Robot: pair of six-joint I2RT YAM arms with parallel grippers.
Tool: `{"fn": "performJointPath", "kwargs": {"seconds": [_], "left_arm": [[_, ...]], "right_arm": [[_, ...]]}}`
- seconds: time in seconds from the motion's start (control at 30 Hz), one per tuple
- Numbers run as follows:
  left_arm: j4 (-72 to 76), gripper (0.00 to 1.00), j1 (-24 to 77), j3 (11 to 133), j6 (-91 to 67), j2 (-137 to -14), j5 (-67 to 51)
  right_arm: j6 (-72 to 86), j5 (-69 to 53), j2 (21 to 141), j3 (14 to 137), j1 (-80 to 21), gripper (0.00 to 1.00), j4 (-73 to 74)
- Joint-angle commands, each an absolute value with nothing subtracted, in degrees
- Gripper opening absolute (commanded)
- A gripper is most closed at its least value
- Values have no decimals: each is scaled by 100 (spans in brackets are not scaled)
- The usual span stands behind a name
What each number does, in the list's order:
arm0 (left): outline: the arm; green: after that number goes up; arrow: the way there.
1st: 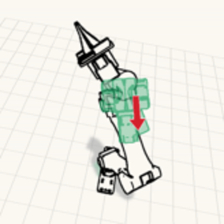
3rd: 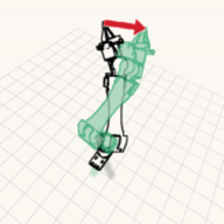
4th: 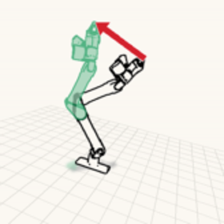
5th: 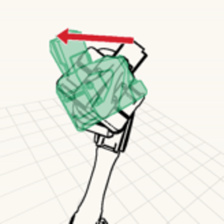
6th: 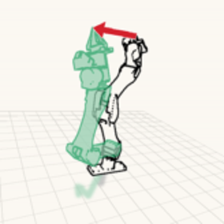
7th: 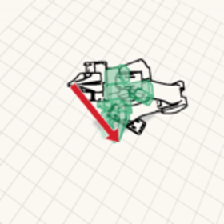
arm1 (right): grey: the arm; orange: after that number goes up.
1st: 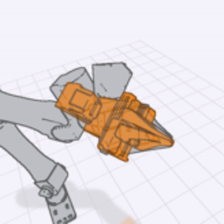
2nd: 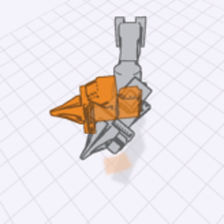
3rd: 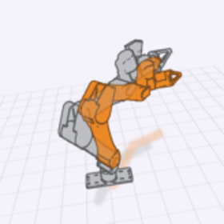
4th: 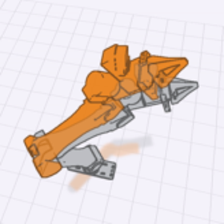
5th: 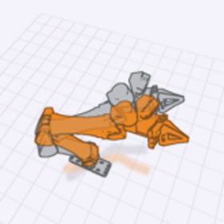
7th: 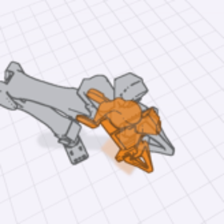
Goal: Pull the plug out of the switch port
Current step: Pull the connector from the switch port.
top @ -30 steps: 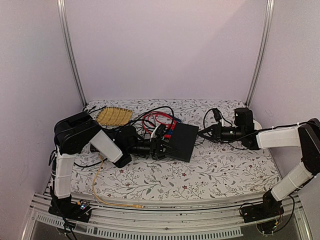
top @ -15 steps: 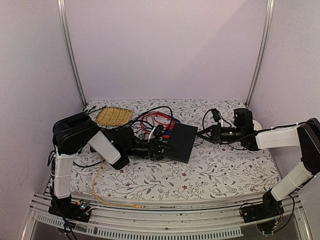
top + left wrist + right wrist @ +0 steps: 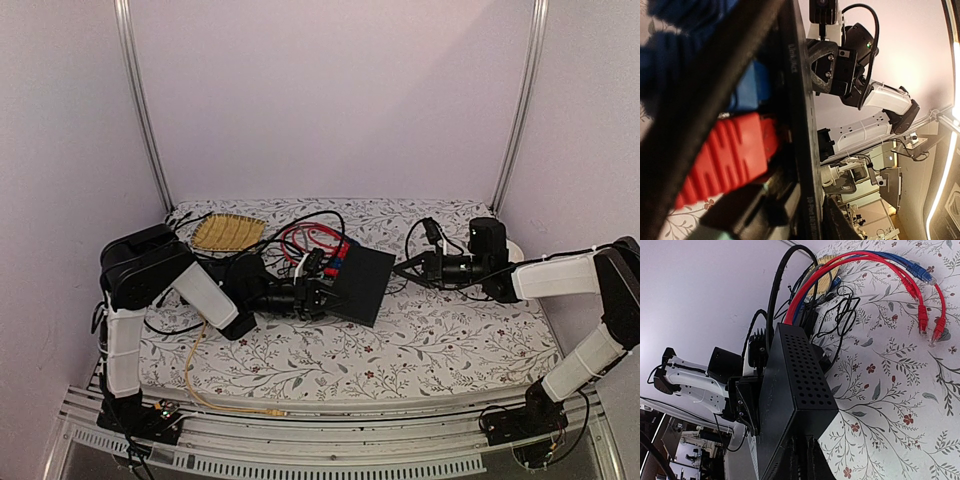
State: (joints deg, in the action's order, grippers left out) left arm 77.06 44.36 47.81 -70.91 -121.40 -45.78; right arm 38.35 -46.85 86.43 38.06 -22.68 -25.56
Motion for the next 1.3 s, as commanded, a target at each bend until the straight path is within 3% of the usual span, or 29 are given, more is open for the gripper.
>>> {"fn": "performJointPath", "kwargs": {"seconds": [0.0, 1.27], "left_arm": [[8447, 0, 4131, 4754, -6671, -11733, -3817], [8707, 0, 4244, 4595, -7014, -11770, -2601]], "right_arm": [[3858, -4504, 8475, 3664, -1999, 2, -2441], [4089, -4500, 8535, 3587, -1916, 2, -2822]]}}
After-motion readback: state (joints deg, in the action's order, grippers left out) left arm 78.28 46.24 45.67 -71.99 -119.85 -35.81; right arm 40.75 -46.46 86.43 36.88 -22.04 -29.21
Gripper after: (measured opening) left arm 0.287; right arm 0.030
